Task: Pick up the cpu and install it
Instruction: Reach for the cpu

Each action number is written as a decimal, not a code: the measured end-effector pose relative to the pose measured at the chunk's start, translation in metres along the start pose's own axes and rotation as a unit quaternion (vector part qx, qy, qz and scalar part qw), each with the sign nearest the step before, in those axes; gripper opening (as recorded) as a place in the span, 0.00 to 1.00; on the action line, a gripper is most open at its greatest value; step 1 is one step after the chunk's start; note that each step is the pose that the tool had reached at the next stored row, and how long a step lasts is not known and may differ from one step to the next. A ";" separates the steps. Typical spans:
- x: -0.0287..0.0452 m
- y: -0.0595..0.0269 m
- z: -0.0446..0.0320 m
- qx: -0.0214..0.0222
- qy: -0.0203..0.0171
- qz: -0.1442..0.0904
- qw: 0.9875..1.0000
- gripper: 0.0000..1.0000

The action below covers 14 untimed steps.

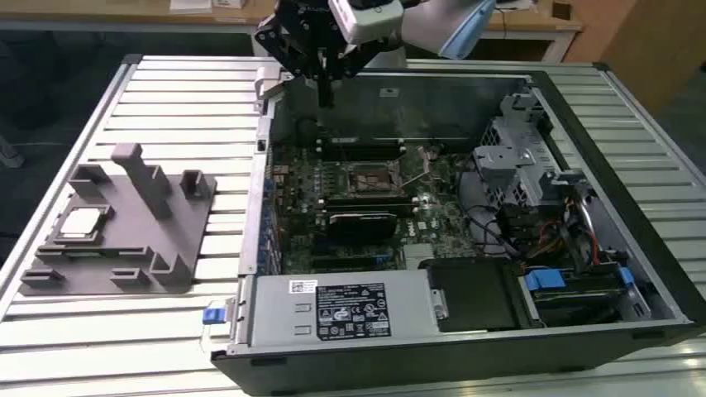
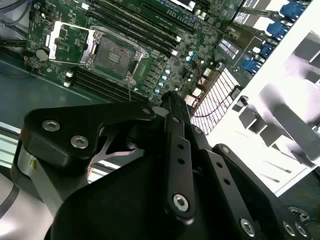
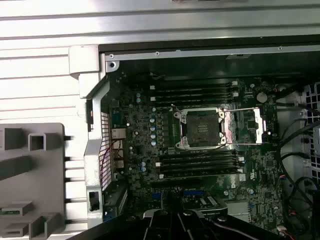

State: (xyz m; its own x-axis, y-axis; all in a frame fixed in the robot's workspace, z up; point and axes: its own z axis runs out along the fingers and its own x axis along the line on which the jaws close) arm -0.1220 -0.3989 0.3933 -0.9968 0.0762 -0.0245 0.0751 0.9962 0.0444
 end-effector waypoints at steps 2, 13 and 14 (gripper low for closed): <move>0.0000 0.0000 0.0000 0.000 0.000 0.000 1.000 0.11; 0.0017 -0.0001 -0.0001 0.000 0.000 0.000 1.000 0.11; 0.0027 -0.0002 -0.0001 0.000 0.000 0.000 1.000 0.11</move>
State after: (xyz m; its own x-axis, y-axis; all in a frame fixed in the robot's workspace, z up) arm -0.1247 -0.3990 0.3933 -0.9968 0.0762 -0.0245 0.0751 0.9962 0.0444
